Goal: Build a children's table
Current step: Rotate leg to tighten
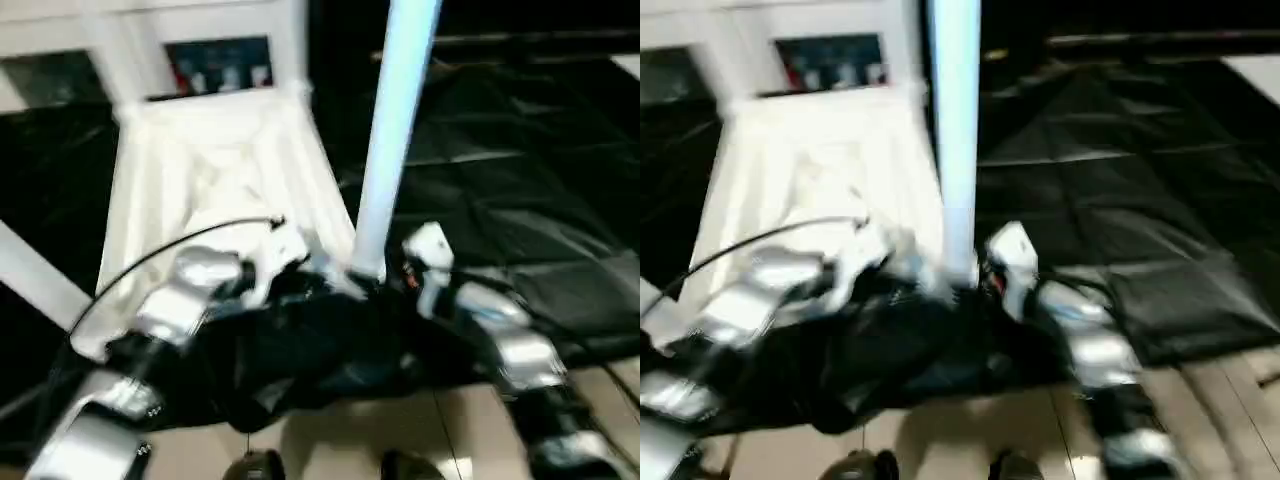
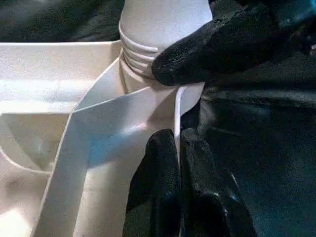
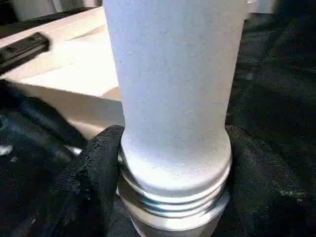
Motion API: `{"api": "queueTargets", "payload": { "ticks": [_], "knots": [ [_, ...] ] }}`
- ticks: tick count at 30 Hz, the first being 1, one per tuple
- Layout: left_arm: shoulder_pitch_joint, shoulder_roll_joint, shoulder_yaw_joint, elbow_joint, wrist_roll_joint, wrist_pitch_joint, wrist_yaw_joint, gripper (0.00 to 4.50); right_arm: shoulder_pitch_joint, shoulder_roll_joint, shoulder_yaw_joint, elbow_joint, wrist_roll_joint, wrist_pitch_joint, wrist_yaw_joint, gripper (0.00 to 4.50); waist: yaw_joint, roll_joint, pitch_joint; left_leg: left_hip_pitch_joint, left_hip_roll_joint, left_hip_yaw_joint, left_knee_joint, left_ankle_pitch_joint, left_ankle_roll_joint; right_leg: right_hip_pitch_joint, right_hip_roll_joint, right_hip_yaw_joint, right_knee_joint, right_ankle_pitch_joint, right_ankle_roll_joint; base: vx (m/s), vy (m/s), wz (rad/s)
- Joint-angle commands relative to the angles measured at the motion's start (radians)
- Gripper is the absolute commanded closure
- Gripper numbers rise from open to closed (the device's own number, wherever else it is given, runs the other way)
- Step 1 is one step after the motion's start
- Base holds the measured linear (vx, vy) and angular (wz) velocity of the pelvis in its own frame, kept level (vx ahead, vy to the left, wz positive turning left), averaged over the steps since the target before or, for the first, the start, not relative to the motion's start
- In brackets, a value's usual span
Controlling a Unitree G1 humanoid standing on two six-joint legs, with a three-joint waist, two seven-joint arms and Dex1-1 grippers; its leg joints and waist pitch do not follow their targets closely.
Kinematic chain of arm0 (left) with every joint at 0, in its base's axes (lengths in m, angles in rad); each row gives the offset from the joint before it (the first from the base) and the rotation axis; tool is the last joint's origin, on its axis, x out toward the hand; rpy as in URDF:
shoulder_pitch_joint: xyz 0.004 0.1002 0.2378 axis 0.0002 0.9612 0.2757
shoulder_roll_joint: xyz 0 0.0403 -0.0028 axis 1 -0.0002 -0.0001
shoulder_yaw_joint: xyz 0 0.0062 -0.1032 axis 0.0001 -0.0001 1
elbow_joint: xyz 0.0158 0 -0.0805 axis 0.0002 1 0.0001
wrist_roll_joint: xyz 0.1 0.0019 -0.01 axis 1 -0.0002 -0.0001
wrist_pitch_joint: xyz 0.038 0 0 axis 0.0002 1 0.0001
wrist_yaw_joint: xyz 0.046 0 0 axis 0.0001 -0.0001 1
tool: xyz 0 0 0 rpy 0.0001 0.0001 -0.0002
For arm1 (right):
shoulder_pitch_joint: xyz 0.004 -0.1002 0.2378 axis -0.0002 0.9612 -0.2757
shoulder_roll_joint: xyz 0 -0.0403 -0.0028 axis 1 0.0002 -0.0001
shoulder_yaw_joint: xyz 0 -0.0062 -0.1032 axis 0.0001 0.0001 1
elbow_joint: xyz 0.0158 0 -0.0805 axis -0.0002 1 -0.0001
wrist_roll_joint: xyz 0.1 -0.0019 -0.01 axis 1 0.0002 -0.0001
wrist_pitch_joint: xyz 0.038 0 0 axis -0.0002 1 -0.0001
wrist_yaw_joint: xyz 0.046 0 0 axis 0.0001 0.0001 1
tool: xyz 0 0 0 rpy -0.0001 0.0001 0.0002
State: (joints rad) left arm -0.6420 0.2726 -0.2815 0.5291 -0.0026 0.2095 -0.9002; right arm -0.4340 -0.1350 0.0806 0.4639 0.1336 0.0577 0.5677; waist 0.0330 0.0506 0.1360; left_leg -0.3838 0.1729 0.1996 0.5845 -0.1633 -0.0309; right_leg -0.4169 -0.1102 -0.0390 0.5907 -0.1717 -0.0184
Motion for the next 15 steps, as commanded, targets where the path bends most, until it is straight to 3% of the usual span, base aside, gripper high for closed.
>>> {"api": "queueTargets", "payload": {
  "ticks": [1,3,5,6,7,11,15],
  "knots": [
    [-0.015,-0.066,0.02,0.04,-0.013,0.018,0.1,4.5,0.007,0.072,0.029,0.072,-0.032,0.032,-0.097,1.73,-0.002,-0.013,-0.073,0.023,0.038,-0.027,-0.084,-0.374,0.002,0.026,-0.036,0.028,-0.094,-0.52,-0.129,0.0,0.0,0.0],
    [-0.021,-0.091,0.017,0.046,-0.009,0.015,0.114,4.5,0.005,0.097,0.049,0.081,-0.057,0.018,-0.117,1.73,-0.004,-0.012,-0.074,0.021,0.038,-0.033,-0.089,-0.386,-0.002,0.031,-0.037,0.022,-0.098,-0.545,-0.109,0.0,0.0,0.0],
    [-0.021,-0.11,0.003,0.046,-0.006,0.009,0.097,4.5,0.011,0.117,0.064,0.07,-0.037,-0.001,-0.055,1.73,-0.004,-0.013,-0.077,0.022,0.038,-0.031,-0.091,-0.384,0.009,0.03,-0.035,0.022,-0.1,-0.515,-0.109,0.0,0.0,0.0],
    [-0.021,-0.115,-0.001,0.048,-0.005,0.004,0.089,4.5,0.012,0.122,0.068,0.066,-0.033,-0.013,-0.038,1.18,-0.002,-0.012,-0.081,0.024,0.039,-0.03,-0.091,-0.371,0.019,0.031,-0.035,0.023,-0.099,-0.484,-0.116,0.0,0.0,0.0],
    [-0.021,-0.117,-0.004,0.05,-0.004,0.002,0.084,4.5,0.012,0.124,0.07,0.064,-0.031,-0.02,-0.03,1.04,-0.002,-0.011,-0.082,0.021,0.04,-0.029,-0.092,-0.361,0.025,0.032,-0.035,0.024,-0.098,-0.462,-0.123,0.0,0.0,0.0],
    [0.002,-0.083,-0.018,0.023,-0.015,-0.005,0.01,4.5,0.023,0.07,0.087,0.016,-0.01,-0.026,0.079,0.69,0.0,-0.011,-0.085,0.017,0.041,-0.026,-0.091,-0.335,0.047,0.038,-0.034,0.026,-0.091,-0.376,-0.156,0.0,0.0,0.0],
    [0.028,-0.028,-0.031,-0.005,-0.022,-0.014,-0.08,4.5,0.032,-0.013,0.088,-0.044,0.033,-0.01,0.219,0.69,0.002,-0.016,-0.095,0.013,0.042,-0.021,-0.082,-0.273,0.085,0.047,-0.034,0.026,-0.079,-0.281,-0.195,0.0,0.0,0.0]
  ]
}}
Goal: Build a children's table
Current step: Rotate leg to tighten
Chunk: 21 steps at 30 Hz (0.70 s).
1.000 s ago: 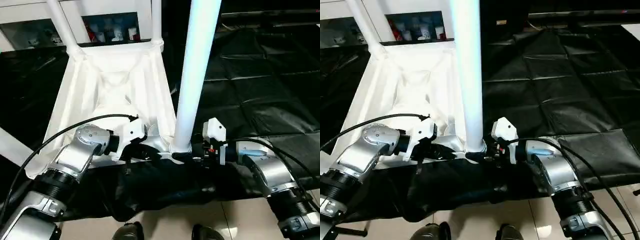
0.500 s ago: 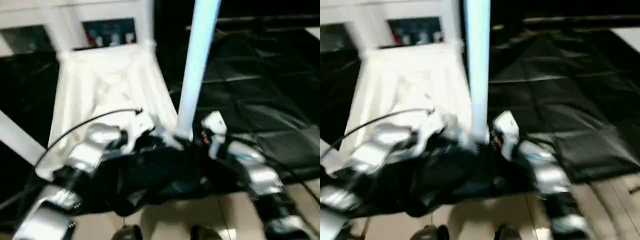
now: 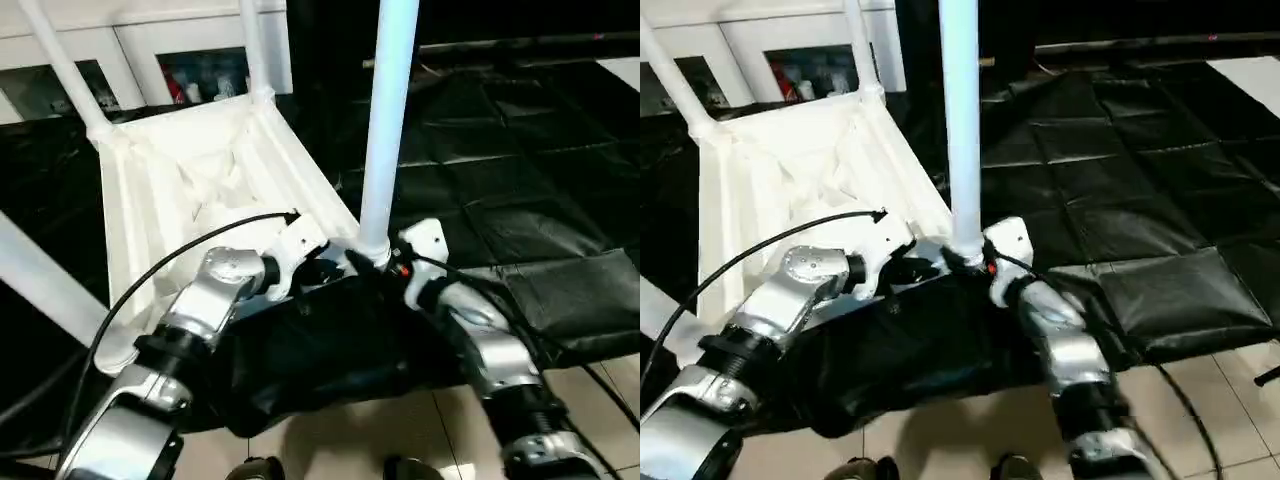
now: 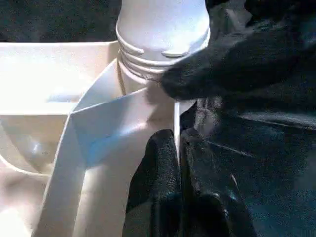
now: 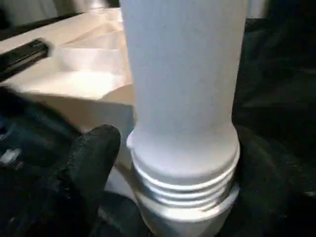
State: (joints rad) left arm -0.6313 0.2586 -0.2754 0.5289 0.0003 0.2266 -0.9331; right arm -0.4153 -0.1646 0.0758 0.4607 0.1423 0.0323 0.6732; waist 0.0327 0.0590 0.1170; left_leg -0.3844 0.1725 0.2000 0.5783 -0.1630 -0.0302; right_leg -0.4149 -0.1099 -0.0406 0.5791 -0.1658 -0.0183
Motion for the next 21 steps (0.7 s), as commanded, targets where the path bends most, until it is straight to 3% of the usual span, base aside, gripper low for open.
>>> {"api": "queueTargets", "payload": {
  "ticks": [1,3,4,5,7,10,13,14,15,21],
  "knots": [
    [0.021,-0.005,-0.039,-0.008,-0.025,-0.035,-0.063,4.5,0.014,0.004,0.092,-0.049,0.031,0.019,0.133,0.69,0.004,-0.023,-0.076,0.014,0.043,-0.022,-0.075,-0.265,0.089,0.044,-0.034,0.027,-0.066,-0.281,-0.199,0.0,0.0,0.0],
    [0.038,0.038,-0.059,-0.033,-0.028,-0.046,-0.144,4.5,0.011,-0.046,0.094,-0.076,0.049,0.037,0.213,0.69,0.005,-0.022,-0.078,0.013,0.044,-0.021,-0.073,-0.25,0.102,0.044,-0.033,0.027,-0.066,-0.286,-0.207,0.0,0.0,0.0],
    [0.045,0.056,-0.067,-0.041,-0.028,-0.054,-0.175,4.5,0.011,-0.067,0.095,-0.086,0.055,0.045,0.245,0.69,0.006,-0.019,-0.079,0.011,0.046,-0.021,-0.073,-0.233,0.104,0.046,-0.033,0.025,-0.062,-0.265,-0.213,0.0,0.0,0.0],
    [0.05,0.071,-0.071,-0.047,-0.029,-0.058,-0.203,4.5,0.01,-0.088,0.098,-0.095,0.059,0.052,0.278,0.69,0.005,-0.025,-0.081,0.009,0.047,-0.021,-0.072,-0.22,0.107,0.049,-0.033,0.024,-0.058,-0.245,-0.218,0.0,0.0,0.0],
    [0.055,0.085,-0.07,-0.053,-0.032,-0.062,-0.235,4.5,0.009,-0.115,0.102,-0.104,0.061,0.058,0.322,0.69,0.008,-0.019,-0.085,0.018,0.048,-0.014,-0.066,-0.189,0.12,0.04,-0.029,0.025,-0.053,-0.181,-0.241,0.0,0.0,0.0],
    [0.06,0.122,-0.073,-0.073,-0.045,-0.06,-0.303,4.5,0.005,-0.169,0.114,-0.115,0.05,0.043,0.396,0.69,0.017,-0.02,-0.088,0.013,0.047,-0.014,-0.061,-0.131,0.142,0.047,-0.028,0.022,-0.041,-0.102,-0.27,0.0,0.0,0.0],
    [0.06,0.138,-0.072,-0.076,-0.049,-0.066,-0.326,4.5,0.0,-0.193,0.119,-0.123,0.06,0.055,0.432,0.69,0.024,-0.019,-0.085,0.015,0.049,-0.013,-0.062,-0.15,0.142,0.045,-0.03,0.023,-0.045,-0.131,-0.27,0.0,0.0,0.0],
    [0.061,0.145,-0.074,-0.079,-0.051,-0.067,-0.34,4.5,-0.001,-0.203,0.12,-0.127,0.064,0.064,0.449,0.69,0.024,-0.03,-0.085,0.015,0.05,-0.011,-0.062,-0.159,0.139,0.045,-0.03,0.023,-0.046,-0.147,-0.266,0.0,0.0,0.0],
    [0.062,0.15,-0.073,-0.08,-0.053,-0.069,-0.354,4.5,-0.003,-0.214,0.122,-0.13,0.069,0.074,0.467,0.69,0.028,-0.024,-0.083,0.016,0.052,-0.014,-0.065,-0.178,0.128,0.044,-0.033,0.024,-0.048,-0.187,-0.259,0.0,0.0,0.0],
    [0.069,0.163,-0.071,-0.09,-0.059,-0.067,-0.383,4.5,-0.016,-0.22,0.116,-0.114,0.076,0.074,0.489,1.09,0.028,-0.027,-0.082,0.018,0.052,-0.015,-0.07,-0.208,0.093,0.04,-0.034,0.028,-0.052,-0.238,-0.239,0.0,0.0,0.0]
  ]
}}
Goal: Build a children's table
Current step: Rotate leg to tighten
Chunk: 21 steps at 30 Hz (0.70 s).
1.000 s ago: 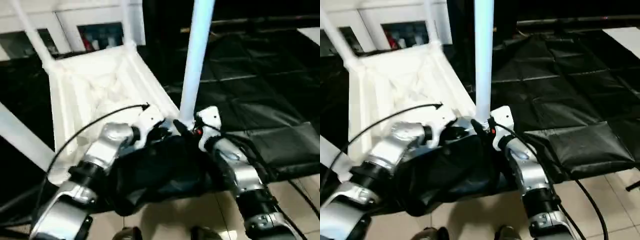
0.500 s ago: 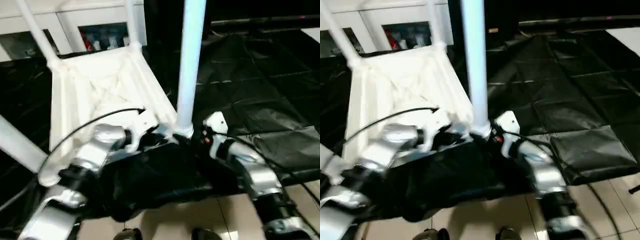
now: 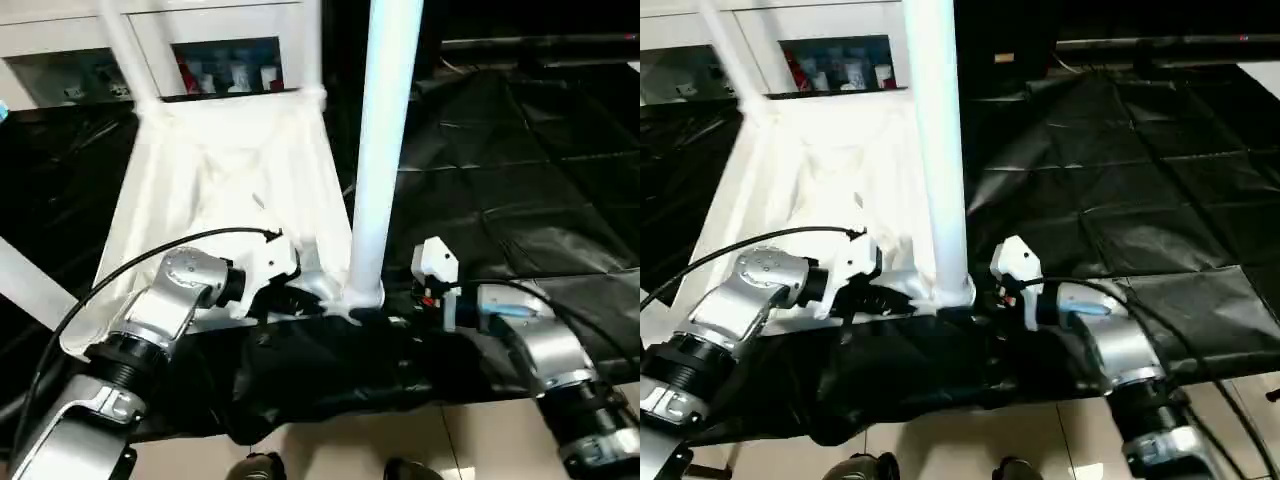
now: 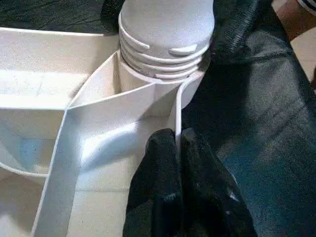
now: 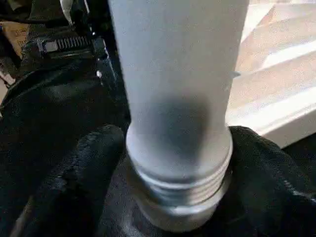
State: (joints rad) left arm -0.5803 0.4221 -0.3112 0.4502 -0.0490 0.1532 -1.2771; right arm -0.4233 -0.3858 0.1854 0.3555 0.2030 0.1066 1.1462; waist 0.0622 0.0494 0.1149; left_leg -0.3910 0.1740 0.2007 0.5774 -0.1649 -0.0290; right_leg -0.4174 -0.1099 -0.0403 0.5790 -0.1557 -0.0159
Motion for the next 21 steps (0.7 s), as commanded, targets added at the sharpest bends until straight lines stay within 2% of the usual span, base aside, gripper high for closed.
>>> {"api": "queueTargets", "payload": {
  "ticks": [1,6,10,11,14,15,16,17,18,19,20,21],
  "knots": [
    [0.018,0.0,-0.036,-0.012,-0.009,0.006,-0.039,4.5,-0.008,0.002,0.006,-0.009,0.015,0.0,0.015,1.19,-0.002,-0.017,-0.08,0.025,0.051,-0.016,-0.069,-0.206,0.091,0.043,-0.034,0.028,-0.052,-0.247,-0.242,0.0,0.0,0.0],
    [0.022,0.0,-0.037,-0.014,-0.01,0.003,-0.042,4.5,0.0,0.011,0.009,-0.018,0.021,0.001,0.019,1.65,-0.001,-0.017,-0.085,0.021,0.048,-0.014,-0.063,-0.157,0.111,0.046,-0.032,0.026,-0.044,-0.172,-0.258,0.0,0.0,0.0],
    [0.016,-0.011,-0.031,0.001,0.002,-0.009,-0.022,4.5,0.023,0.016,0.014,-0.034,0.021,0.004,0.018,1.72,-0.001,-0.016,-0.084,0.021,0.048,-0.015,-0.063,-0.164,0.112,0.047,-0.033,0.025,-0.046,-0.186,-0.257,0.0,0.0,0.0],
    [0.01,-0.022,-0.025,0.018,0.013,-0.015,0.011,4.5,0.036,0.025,0.01,-0.034,0.016,0.002,-0.007,1.77,0.0,-0.014,-0.084,0.021,0.049,-0.015,-0.063,-0.168,0.11,0.046,-0.033,0.026,-0.047,-0.193,-0.255,0.0,0.0,0.0],
    [-0.004,-0.048,-0.008,0.048,0.031,-0.025,0.088,4.5,0.041,0.058,-0.013,-0.013,0.008,0.003,-0.084,1.77,-0.001,-0.017,-0.082,0.022,0.05,-0.014,-0.065,-0.186,0.104,0.044,-0.033,0.027,-0.051,-0.212,-0.252,0.0,0.0,0.0],
    [-0.023,-0.08,0.013,0.085,0.049,-0.029,0.184,4.5,0.032,0.106,-0.041,0.036,-0.027,-0.004,-0.227,1.77,-0.007,-0.023,-0.078,0.024,0.048,-0.015,-0.07,-0.223,0.081,0.039,-0.032,0.028,-0.058,-0.27,-0.239,0.0,0.0,0.0],
    [-0.028,-0.089,0.018,0.095,0.053,-0.028,0.21,4.5,0.029,0.119,-0.048,0.052,-0.042,-0.011,-0.272,1.78,-0.008,-0.02,-0.075,0.023,0.047,-0.017,-0.072,-0.245,0.067,0.039,-0.034,0.028,-0.06,-0.306,-0.229,0.0,0.0,0.0],
    [-0.03,-0.095,0.021,0.1,0.056,-0.025,0.228,4.5,0.028,0.128,-0.051,0.063,-0.053,-0.018,-0.3,1.78,-0.012,-0.021,-0.074,0.022,0.045,-0.023,-0.077,-0.281,0.039,0.044,-0.038,0.025,-0.067,-0.388,-0.199,-0.064,0.01,-0.06],
    [-0.031,-0.096,0.022,0.102,0.057,-0.025,0.232,4.5,0.028,0.13,-0.052,0.065,-0.055,-0.02,-0.307,1.78,-0.014,-0.022,-0.073,0.024,0.046,-0.025,-0.081,-0.306,0.024,0.041,-0.039,0.026,-0.071,-0.43,-0.176,0.0,0.0,0.0],
    [-0.046,-0.138,0.037,0.124,0.063,-0.007,0.314,4.5,0.021,0.195,-0.087,0.115,-0.07,-0.011,-0.463,1.78,-0.017,-0.022,-0.073,0.024,0.047,-0.025,-0.082,-0.315,0.018,0.038,-0.037,0.027,-0.073,-0.435,-0.171,0.0,0.0,0.0],
    [-0.047,-0.141,0.038,0.126,0.064,-0.006,0.32,4.5,0.02,0.201,-0.09,0.118,-0.071,-0.01,-0.475,1.78,-0.022,-0.02,-0.07,0.029,0.045,-0.023,-0.083,-0.345,0.009,0.029,-0.034,0.028,-0.077,-0.453,-0.163,0.0,0.0,0.0],
    [-0.054,-0.162,0.044,0.137,0.067,0.002,0.358,4.5,0.016,0.234,-0.107,0.138,-0.071,-0.002,-0.541,1.78,-0.027,-0.032,-0.07,0.026,0.041,-0.026,-0.084,-0.359,0.003,0.035,-0.037,0.026,-0.081,-0.487,-0.148,0.0,0.0,0.0]
  ]
}}
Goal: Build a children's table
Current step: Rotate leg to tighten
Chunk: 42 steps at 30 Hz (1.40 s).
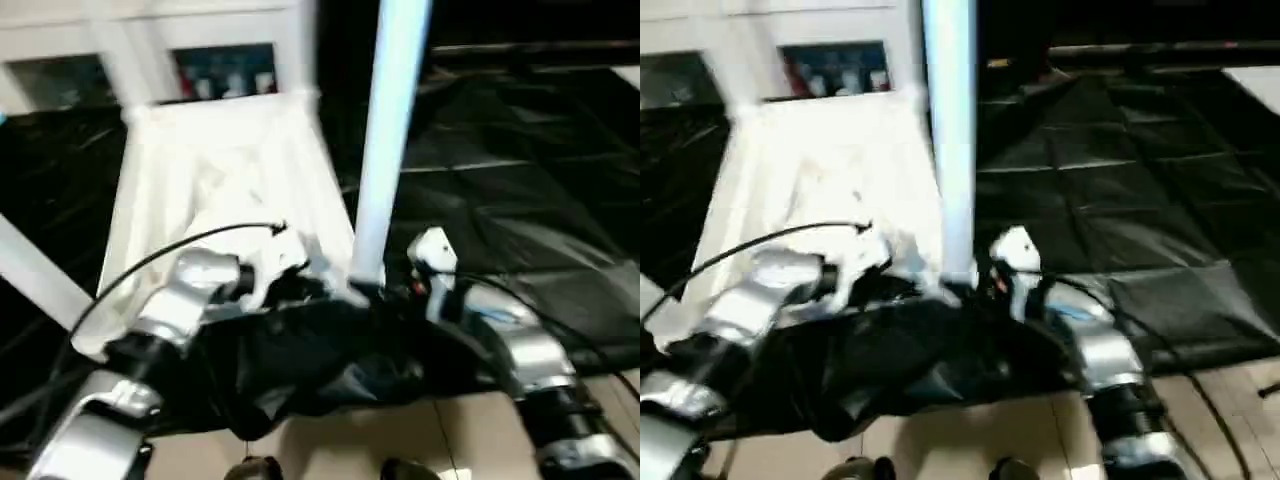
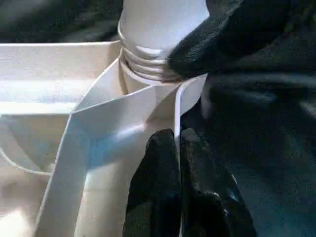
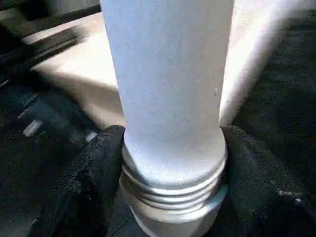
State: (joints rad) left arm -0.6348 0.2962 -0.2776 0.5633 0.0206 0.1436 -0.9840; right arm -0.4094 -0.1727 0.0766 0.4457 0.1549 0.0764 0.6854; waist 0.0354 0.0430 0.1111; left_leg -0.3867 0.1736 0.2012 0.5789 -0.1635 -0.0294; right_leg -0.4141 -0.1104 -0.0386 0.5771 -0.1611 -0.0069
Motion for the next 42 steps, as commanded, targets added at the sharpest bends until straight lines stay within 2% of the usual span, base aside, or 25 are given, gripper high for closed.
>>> {"api": "queueTargets", "payload": {
  "ticks": [1,3,4,6,8,10,13,14,15,16,18,20,21,22,23,25,26,28,32,34,36,41,42],
  "knots": [
    [-0.005,-0.054,0.015,0.03,-0.002,0.021,0.09,4.5,-0.002,0.05,-0.012,0.063,-0.02,0.035,-0.131,1.78,-0.002,-0.022,-0.067,0.019,0.042,-0.029,-0.086,-0.357,0.003,0.032,-0.038,0.025,-0.078,-0.492,-0.152,0.0,0.0,0.0],
    [-0.014,-0.09,0.021,0.043,-0.002,0.034,0.133,4.5,-0.012,0.097,-0.024,0.083,-0.021,0.043,-0.199,1.78,-0.007,-0.017,-0.065,0.024,0.041,-0.03,-0.086,-0.383,0.0,0.024,-0.038,0.024,-0.085,-0.534,-0.136,0.0,0.0,0.0],
    [-0.022,-0.125,0.023,0.051,-0.004,0.045,0.16,4.5,-0.019,0.134,-0.011,0.096,-0.03,0.05,-0.222,1.78,-0.007,-0.02,-0.065,0.024,0.04,-0.031,-0.088,-0.39,-0.003,0.024,-0.037,0.023,-0.09,-0.549,-0.122,0.0,0.0,0.0],
    [-0.025,-0.14,0.023,0.054,-0.004,0.046,0.168,4.5,-0.022,0.149,0.001,0.1,-0.037,0.051,-0.223,1.78,-0.007,-0.019,-0.065,0.024,0.04,-0.03,-0.088,-0.393,0.001,0.022,-0.036,0.023,-0.092,-0.541,-0.117,0.0,0.0,0.0],
    [-0.025,-0.155,0.009,0.049,-0.008,0.048,0.148,4.5,-0.014,0.164,0.038,0.075,-0.029,0.033,-0.165,1.78,-0.005,-0.02,-0.066,0.025,0.04,-0.03,-0.088,-0.394,0.01,0.022,-0.036,0.024,-0.093,-0.534,-0.116,0.0,0.0,0.0],
    [-0.021,-0.155,-0.003,0.042,-0.008,0.049,0.124,4.5,-0.01,0.169,0.048,0.059,-0.017,0.023,-0.129,1.08,-0.004,-0.019,-0.068,0.022,0.041,-0.029,-0.089,-0.38,0.017,0.024,-0.035,0.025,-0.09,-0.504,-0.122,0.0,0.0,0.0],
    [-0.006,-0.13,-0.025,0.017,-0.008,0.05,0.058,4.5,-0.007,0.148,0.05,0.029,0.006,0.023,-0.067,0.96,-0.004,-0.019,-0.071,0.017,0.043,-0.028,-0.088,-0.36,0.031,0.03,-0.035,0.026,-0.083,-0.446,-0.141,0.0,0.0,0.0],
    [0.01,-0.095,-0.039,-0.009,-0.012,0.046,-0.005,4.5,0.001,0.101,0.066,-0.009,0.021,0.033,0.018,0.96,-0.003,-0.011,-0.073,0.019,0.044,-0.027,-0.088,-0.349,0.032,0.029,-0.034,0.027,-0.081,-0.409,-0.156,0.0,0.0,0.0],
    [0.016,-0.08,-0.043,-0.019,-0.015,0.042,-0.029,4.5,0.005,0.08,0.072,-0.027,0.028,0.041,0.056,0.96,-0.001,-0.015,-0.074,0.019,0.044,-0.027,-0.087,-0.343,0.038,0.033,-0.033,0.026,-0.079,-0.387,-0.162,0.0,0.0,0.0],
    [0.016,-0.08,-0.043,-0.019,-0.015,0.042,-0.029,4.5,0.005,0.08,0.072,-0.027,0.028,0.041,0.056,0.96,0.001,-0.015,-0.076,0.015,0.045,-0.025,-0.085,-0.315,0.051,0.036,-0.032,0.027,-0.072,-0.334,-0.181,0.0,0.0,0.0],
    [0.033,-0.031,-0.054,-0.044,-0.021,0.025,-0.106,4.5,0.026,-0.01,0.103,-0.11,0.069,0.105,0.212,0.96,0.003,-0.016,-0.078,0.017,0.044,-0.02,-0.08,-0.274,0.074,0.039,-0.031,0.028,-0.066,-0.269,-0.209,0.0,0.0,0.0],
    [0.034,-0.026,-0.056,-0.046,-0.022,0.022,-0.115,4.5,0.027,-0.018,0.106,-0.116,0.071,0.109,0.223,0.96,0.006,-0.014,-0.081,0.014,0.046,-0.02,-0.076,-0.229,0.09,0.043,-0.032,0.026,-0.057,-0.218,-0.226,0.0,0.0,0.0],
    [0.042,0.001,-0.064,-0.059,-0.027,0.01,-0.165,4.5,0.031,-0.057,0.111,-0.14,0.08,0.122,0.272,0.96,0.006,-0.014,-0.081,0.016,0.045,-0.018,-0.074,-0.221,0.095,0.04,-0.03,0.026,-0.057,-0.206,-0.232,0.0,0.0,0.0],
    [0.051,0.029,-0.069,-0.074,-0.036,0.002,-0.222,4.5,0.031,-0.096,0.111,-0.156,0.087,0.13,0.317,0.96,0.011,-0.014,-0.088,0.017,0.045,-0.017,-0.068,-0.172,0.113,0.047,-0.029,0.024,-0.046,-0.139,-0.255,0.0,0.0,0.0],
    [0.056,0.047,-0.07,-0.085,-0.043,0.002,-0.258,4.5,0.029,-0.121,0.112,-0.163,0.09,0.134,0.347,0.96,0.012,-0.014,-0.089,0.014,0.047,-0.017,-0.066,-0.15,0.122,0.049,-0.029,0.023,-0.041,-0.109,-0.263,0.0,0.0,0.0],
    [0.06,0.065,-0.072,-0.097,-0.049,0.003,-0.294,4.5,0.026,-0.147,0.115,-0.166,0.087,0.132,0.38,0.96,0.018,-0.011,-0.09,0.017,0.048,-0.012,-0.059,-0.114,0.15,0.044,-0.028,0.021,-0.034,-0.049,-0.287,0.0,0.0,0.0],
    [0.062,0.076,-0.073,-0.105,-0.052,0.006,-0.316,4.5,0.024,-0.163,0.117,-0.168,0.083,0.132,0.404,0.96,0.021,-0.011,-0.089,0.017,0.048,-0.012,-0.059,-0.11,0.152,0.044,-0.028,0.021,-0.034,-0.048,-0.29,0.0,0.0,0.0],
    [0.064,0.084,-0.073,-0.11,-0.053,0.006,-0.332,4.5,0.021,-0.178,0.122,-0.167,0.074,0.127,0.425,0.96,0.03,-0.01,-0.088,0.019,0.05,-0.012,-0.061,-0.12,0.146,0.043,-0.03,0.021,-0.036,-0.075,-0.292,0.0,0.0,0.0],
    [0.065,0.108,-0.081,-0.12,-0.063,0.001,-0.375,4.5,0.009,-0.194,0.129,-0.17,0.07,0.124,0.449,0.96,0.04,-0.007,-0.083,0.026,0.054,-0.013,-0.07,-0.199,0.096,0.038,-0.031,0.025,-0.046,-0.182,-0.272,0.0,0.0,0.0],
    [0.065,0.109,-0.082,-0.121,-0.064,0.001,-0.379,4.5,0.007,-0.195,0.131,-0.172,0.074,0.127,0.451,1.29,0.042,-0.009,-0.082,0.023,0.053,-0.014,-0.072,-0.21,0.082,0.039,-0.031,0.026,-0.047,-0.201,-0.263,0.0,0.0,0.0],
    [0.063,0.108,-0.083,-0.12,-0.063,0.0,-0.383,4.5,0.01,-0.195,0.142,-0.175,0.078,0.129,0.461,1.29,0.045,-0.008,-0.082,0.025,0.054,-0.015,-0.073,-0.223,0.068,0.038,-0.033,0.027,-0.048,-0.213,-0.254,0.0,0.0,0.0],
    [0.06,0.104,-0.077,-0.11,-0.053,-0.006,-0.371,4.5,0.021,-0.191,0.147,-0.18,0.08,0.134,0.47,1.69,0.045,-0.008,-0.086,0.021,0.05,-0.014,-0.069,-0.186,0.078,0.042,-0.031,0.026,-0.043,-0.155,-0.26,0.0,0.0,0.0],
    [0.058,0.102,-0.075,-0.101,-0.05,-0.009,-0.352,4.5,0.03,-0.188,0.145,-0.181,0.08,0.134,0.46,1.71,0.046,-0.005,-0.085,0.02,0.05,-0.015,-0.069,-0.18,0.083,0.043,-0.031,0.025,-0.042,-0.147,-0.262,0.0,0.0,0.0]
  ]
}}
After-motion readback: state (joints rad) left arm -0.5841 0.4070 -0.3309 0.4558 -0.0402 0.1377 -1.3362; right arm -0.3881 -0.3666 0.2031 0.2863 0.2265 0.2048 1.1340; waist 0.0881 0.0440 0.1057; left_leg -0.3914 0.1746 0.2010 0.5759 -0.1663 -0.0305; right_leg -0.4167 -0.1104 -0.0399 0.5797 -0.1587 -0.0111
